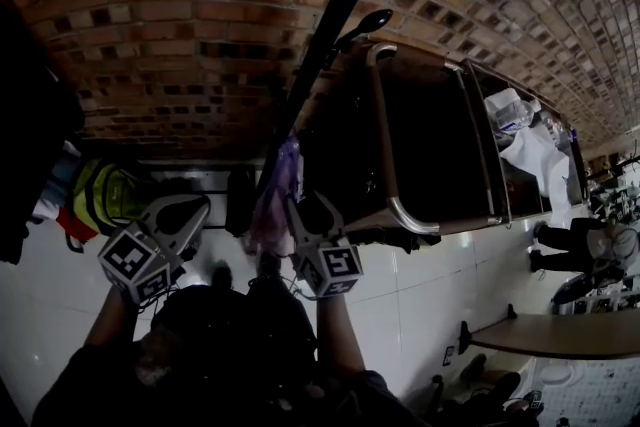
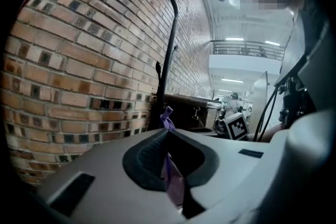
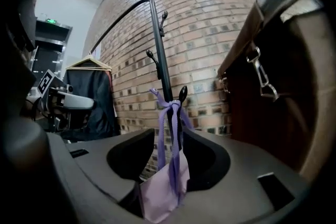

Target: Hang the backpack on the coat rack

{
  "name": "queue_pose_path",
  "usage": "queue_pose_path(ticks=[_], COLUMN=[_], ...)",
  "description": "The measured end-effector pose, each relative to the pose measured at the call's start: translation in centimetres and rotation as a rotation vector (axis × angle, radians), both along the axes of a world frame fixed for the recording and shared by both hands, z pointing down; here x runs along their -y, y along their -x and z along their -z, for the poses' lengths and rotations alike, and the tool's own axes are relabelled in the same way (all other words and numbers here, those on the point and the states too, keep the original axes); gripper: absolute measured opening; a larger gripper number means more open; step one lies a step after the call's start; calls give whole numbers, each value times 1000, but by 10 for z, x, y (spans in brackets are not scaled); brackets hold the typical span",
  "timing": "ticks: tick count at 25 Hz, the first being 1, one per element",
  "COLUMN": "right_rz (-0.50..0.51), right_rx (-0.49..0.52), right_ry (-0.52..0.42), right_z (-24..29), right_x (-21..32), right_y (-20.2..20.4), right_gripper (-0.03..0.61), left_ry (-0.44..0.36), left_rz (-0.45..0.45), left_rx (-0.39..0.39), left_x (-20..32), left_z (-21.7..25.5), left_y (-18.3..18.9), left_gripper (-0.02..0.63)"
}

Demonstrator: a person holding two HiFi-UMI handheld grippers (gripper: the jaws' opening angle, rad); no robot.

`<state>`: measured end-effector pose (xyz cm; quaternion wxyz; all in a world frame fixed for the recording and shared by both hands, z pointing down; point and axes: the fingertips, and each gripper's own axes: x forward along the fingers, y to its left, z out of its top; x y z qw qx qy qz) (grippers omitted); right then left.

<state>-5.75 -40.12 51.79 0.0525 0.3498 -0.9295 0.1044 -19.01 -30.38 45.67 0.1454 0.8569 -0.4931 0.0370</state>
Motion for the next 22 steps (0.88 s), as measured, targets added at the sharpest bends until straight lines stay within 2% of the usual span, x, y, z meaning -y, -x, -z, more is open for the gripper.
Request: queue_pose_path(ticks=[4, 7, 12, 17, 22], right_rz=[-76, -98, -92, -77, -90], right_rx=[8, 27, 82, 94, 136], right_ry=[-42, -75, -99, -116, -140], right_z=[25, 47, 69, 75, 88], right_x=[-23, -40, -54, -61, -102], right_y=[-15, -22, -29, -44, -84], right_gripper=[153, 153, 121, 87, 29], left_ry=[25, 41, -14, -18, 7], left_rz=[-88, -131, -142, -109, -118], left_rx=[8, 14, -19, -31, 8], left_x=[-7, -11, -14, -23, -63], left_z=[-9, -11, -10, -11, -2], left_y=[-6, -14, -25, -44, -85], left_gripper=[26, 26, 26, 26, 26])
